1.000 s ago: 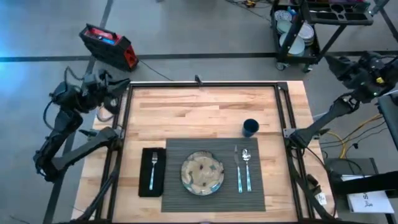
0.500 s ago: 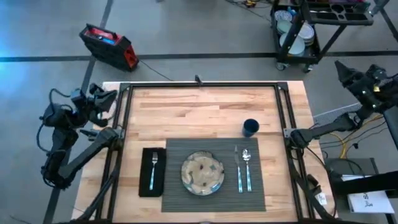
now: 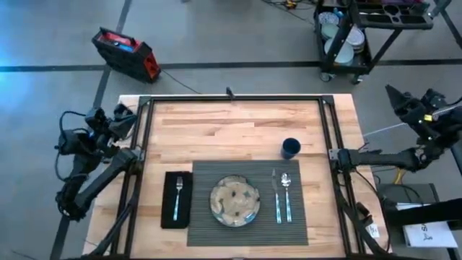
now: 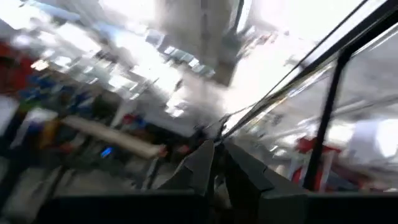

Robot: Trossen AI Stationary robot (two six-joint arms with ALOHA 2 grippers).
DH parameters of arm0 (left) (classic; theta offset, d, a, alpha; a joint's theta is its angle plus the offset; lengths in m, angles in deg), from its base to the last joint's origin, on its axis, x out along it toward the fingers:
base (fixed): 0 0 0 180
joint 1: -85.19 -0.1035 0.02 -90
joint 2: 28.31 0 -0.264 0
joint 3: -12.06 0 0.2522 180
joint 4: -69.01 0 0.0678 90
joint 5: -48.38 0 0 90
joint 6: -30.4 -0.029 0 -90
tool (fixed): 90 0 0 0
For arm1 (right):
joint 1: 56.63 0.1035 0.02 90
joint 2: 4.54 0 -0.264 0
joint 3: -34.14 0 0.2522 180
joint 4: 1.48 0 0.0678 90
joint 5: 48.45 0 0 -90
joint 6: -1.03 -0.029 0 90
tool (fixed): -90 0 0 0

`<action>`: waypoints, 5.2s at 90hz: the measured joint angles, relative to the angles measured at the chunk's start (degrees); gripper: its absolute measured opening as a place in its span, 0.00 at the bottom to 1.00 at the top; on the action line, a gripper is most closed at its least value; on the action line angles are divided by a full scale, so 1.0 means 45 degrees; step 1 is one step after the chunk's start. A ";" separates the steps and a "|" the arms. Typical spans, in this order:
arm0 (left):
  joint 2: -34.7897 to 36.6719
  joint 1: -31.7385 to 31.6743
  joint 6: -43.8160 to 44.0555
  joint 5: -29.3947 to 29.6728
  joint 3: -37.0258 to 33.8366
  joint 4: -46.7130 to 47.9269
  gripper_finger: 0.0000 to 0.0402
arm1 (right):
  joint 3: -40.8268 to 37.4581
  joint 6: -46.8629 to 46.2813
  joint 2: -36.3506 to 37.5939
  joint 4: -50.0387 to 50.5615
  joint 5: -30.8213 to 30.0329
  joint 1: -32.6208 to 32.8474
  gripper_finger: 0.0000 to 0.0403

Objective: Set table place
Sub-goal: Return to Home Position

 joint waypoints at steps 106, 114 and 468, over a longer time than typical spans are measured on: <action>-0.2140 0.8006 -0.1593 0.4807 -0.3902 -0.3868 0.05 | -0.2955 -0.1685 0.0019 -0.3431 0.3467 -0.3887 0.00; -0.2482 1.0312 -0.2924 0.7348 -0.3746 -0.2248 0.05 | -0.2960 -0.1681 0.0015 -0.3431 0.3472 -0.3887 0.00; -0.1968 1.5703 -0.7245 1.2531 -0.5594 0.2429 0.06 | -1.3330 -0.4444 -0.0568 -0.8177 0.7887 -0.1653 0.00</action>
